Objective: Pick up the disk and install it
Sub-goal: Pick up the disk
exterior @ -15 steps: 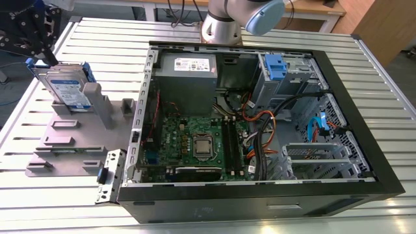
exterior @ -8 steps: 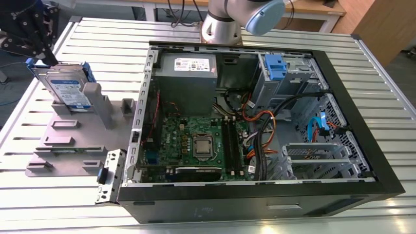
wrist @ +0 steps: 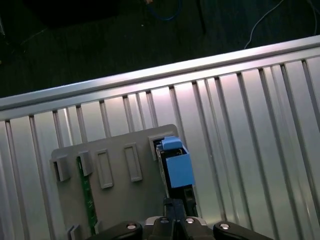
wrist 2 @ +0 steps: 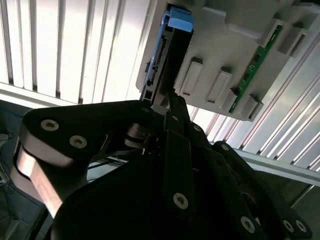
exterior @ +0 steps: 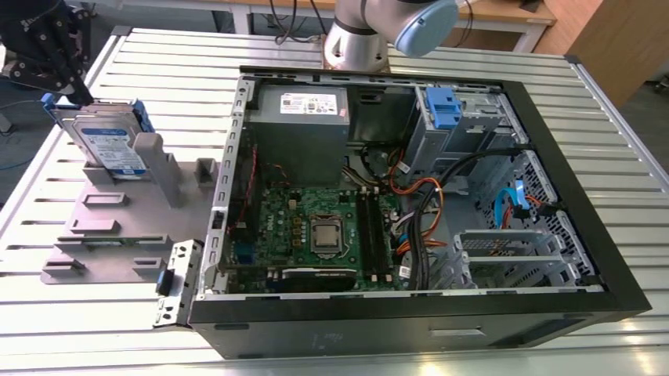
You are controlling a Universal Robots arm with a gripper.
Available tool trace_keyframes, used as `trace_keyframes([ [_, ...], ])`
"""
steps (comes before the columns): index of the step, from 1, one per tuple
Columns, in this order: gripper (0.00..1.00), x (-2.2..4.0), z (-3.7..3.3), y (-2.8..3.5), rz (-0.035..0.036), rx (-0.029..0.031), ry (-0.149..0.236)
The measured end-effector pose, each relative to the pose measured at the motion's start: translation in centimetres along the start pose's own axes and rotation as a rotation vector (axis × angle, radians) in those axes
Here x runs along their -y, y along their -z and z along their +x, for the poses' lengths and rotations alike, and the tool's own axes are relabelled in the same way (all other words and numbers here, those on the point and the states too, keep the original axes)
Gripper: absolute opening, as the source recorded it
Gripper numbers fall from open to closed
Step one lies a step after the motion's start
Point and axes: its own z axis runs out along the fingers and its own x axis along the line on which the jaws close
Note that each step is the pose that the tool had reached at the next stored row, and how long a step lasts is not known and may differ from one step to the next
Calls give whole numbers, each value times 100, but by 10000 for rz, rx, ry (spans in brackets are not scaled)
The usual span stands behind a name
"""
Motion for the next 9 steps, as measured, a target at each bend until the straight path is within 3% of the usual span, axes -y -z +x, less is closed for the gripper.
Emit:
trace_keyframes([
  [9,11,0,0,-3,-7,90,1052],
])
